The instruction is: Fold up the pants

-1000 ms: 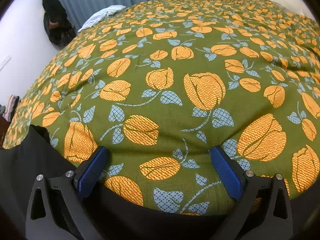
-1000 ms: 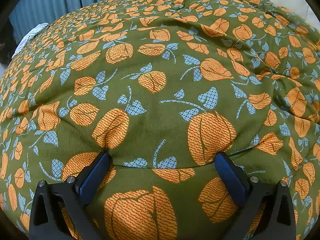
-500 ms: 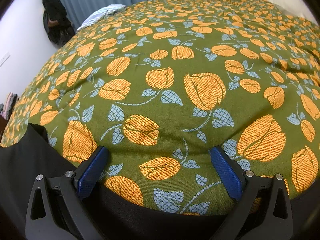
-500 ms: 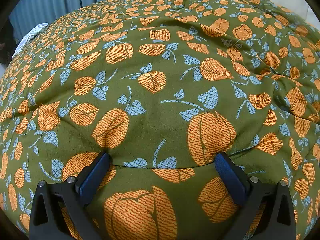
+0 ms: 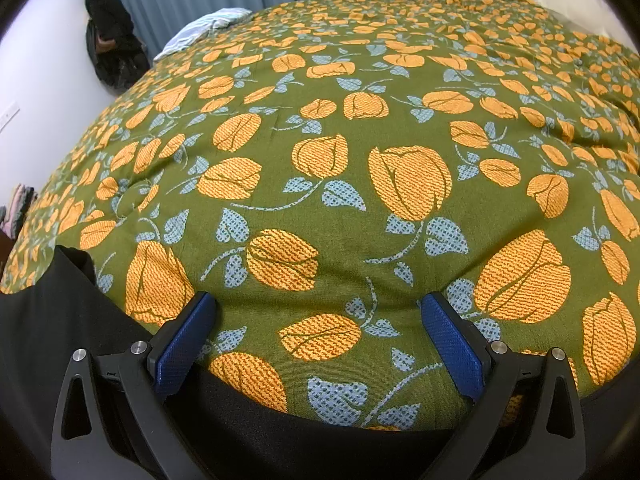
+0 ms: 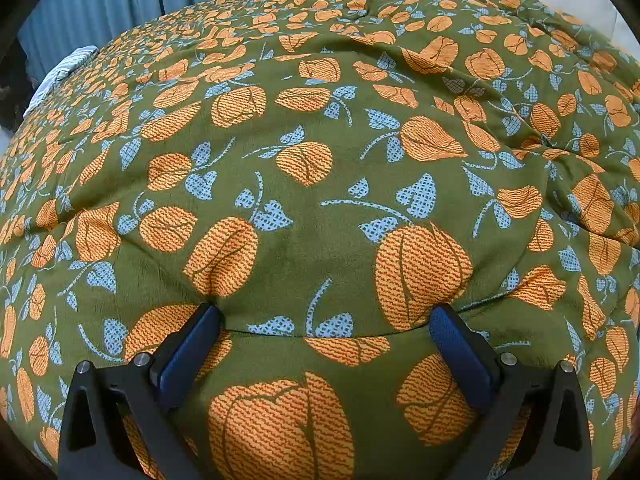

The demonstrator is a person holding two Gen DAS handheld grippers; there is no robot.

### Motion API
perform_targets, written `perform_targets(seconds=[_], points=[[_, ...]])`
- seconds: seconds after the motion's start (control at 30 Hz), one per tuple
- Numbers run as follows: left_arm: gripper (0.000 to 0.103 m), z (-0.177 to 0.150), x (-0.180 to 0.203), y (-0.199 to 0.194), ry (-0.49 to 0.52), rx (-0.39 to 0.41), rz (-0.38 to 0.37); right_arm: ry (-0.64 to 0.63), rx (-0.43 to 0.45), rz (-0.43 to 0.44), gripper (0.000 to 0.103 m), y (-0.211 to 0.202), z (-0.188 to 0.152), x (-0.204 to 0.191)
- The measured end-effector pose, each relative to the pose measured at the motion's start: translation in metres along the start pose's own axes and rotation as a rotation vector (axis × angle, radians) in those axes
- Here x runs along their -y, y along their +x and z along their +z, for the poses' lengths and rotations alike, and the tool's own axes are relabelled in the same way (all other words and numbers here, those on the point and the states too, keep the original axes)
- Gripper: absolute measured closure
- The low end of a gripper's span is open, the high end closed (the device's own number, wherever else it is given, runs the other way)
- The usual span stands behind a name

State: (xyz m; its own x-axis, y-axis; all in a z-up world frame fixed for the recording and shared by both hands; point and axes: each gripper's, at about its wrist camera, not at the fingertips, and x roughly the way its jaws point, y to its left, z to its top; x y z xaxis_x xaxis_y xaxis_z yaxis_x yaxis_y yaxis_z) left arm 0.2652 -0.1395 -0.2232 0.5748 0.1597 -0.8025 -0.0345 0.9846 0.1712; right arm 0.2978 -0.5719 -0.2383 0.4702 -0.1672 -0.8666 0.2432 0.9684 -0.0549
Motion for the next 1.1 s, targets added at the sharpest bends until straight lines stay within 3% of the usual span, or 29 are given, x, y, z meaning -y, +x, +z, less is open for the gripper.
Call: perform_targets(seconds=[0.47,0.6,0.67,0.77,0.83,0.9,0.97,1.1], points=[[0.001,0.003,-0.001,-0.001,-0.001,-0.021,-0.008,0.001,0.001,-0.008,0.000,0.001,0.002,-0.001],[0.002,0.011,-0.016,-0.031,-0.033,-0.103,-0.112,0.007,0.007,0.018,0.000,0.004,0.003,0.001],[0.002,0.001,-0.029,-0.058,-0.079,-0.080,-0.194,0.018,-0.005,0.038,0.000,0.004,0.005,0.005],[0.002,-0.025,-0.052,-0.088,-0.068,-0.118,-0.307,-0.024,-0.059,0.069,0.000,0.004,0.013,0.009],[0.002,-0.041,-0.080,-0.100,-0.046,-0.120,-0.281,0.023,-0.044,0.057,0.000,-0.013,0.016,0.016],[0.002,-0.052,-0.123,-0.106,-0.077,-0.086,-0.188,0.013,0.064,0.033,0.000,-0.055,0.011,0.007],[0.002,-0.058,-0.169,-0.102,-0.166,-0.080,-0.092,-0.069,0.153,0.070,0.000,-0.100,-0.002,-0.018],[0.002,-0.079,-0.242,-0.083,-0.366,-0.106,0.083,-0.217,0.204,0.341,0.000,-0.181,-0.062,-0.096]])
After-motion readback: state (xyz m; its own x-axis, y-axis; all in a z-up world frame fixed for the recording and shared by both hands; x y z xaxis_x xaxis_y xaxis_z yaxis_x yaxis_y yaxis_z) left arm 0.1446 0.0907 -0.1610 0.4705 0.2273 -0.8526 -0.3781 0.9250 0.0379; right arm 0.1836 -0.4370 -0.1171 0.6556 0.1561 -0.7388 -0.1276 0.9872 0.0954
